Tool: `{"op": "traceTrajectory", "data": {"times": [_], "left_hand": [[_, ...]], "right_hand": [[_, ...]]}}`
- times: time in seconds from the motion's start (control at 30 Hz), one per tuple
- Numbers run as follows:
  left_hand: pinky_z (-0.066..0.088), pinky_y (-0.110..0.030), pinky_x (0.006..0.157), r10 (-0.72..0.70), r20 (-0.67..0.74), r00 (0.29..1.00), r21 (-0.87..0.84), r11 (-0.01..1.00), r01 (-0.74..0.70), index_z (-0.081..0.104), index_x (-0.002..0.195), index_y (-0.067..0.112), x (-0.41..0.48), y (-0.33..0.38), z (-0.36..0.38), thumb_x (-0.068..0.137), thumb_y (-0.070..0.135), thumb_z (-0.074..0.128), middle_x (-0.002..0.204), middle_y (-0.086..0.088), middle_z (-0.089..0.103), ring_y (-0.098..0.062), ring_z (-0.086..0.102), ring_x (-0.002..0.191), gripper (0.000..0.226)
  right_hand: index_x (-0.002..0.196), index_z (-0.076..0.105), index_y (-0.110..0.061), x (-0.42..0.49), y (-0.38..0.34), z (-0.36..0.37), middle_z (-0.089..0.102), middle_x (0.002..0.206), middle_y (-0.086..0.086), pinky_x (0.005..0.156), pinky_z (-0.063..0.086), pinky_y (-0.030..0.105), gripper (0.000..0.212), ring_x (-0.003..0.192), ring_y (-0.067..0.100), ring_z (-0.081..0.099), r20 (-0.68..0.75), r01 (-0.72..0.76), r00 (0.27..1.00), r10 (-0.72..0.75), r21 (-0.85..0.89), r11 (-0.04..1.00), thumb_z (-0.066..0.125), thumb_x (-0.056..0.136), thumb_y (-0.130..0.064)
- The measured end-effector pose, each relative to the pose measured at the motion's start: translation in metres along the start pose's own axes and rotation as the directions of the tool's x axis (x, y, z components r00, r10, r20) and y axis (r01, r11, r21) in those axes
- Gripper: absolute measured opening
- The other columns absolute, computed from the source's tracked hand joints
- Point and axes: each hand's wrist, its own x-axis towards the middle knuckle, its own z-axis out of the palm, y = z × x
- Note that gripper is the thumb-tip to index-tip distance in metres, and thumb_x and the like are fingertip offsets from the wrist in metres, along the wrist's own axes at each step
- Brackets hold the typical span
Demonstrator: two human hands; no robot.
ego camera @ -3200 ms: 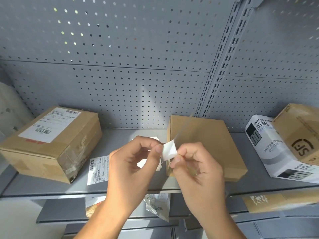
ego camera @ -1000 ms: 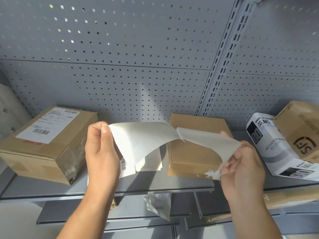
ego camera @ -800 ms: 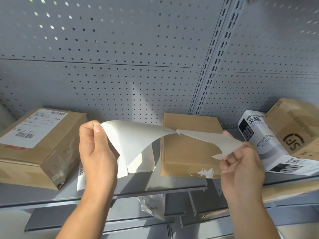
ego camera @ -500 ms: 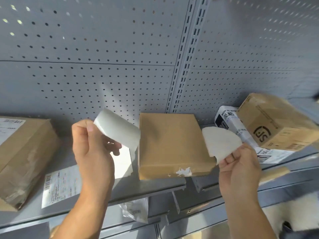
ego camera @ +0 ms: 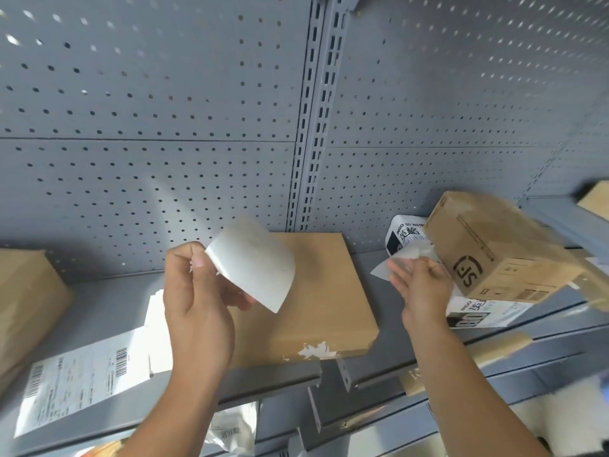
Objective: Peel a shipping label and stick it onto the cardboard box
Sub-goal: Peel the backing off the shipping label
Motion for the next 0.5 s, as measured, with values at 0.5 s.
{"op": "traceTrajectory", "data": {"times": [0.5], "left_hand": [[0.048,-0.041,0.058,-0.026,0.027,0.999,0.056,0.998,0.024,0.047,0.091,0.023,-0.008,-0.006,-0.008,0.112,0.029,0.034,0.058,0.004,0.063,-0.026,0.057,0.051,0.025]], "right_hand": [[0.108,0.07,-0.02,0.009,0.019,0.011,0.072,0.119,-0.002,0.056,0.041,0.026,0.022,0.092,0.014,0.07,0.027,-0.089,0.995,0.097,-0.202,0.975,0.051,0.102,-0.01]]}}
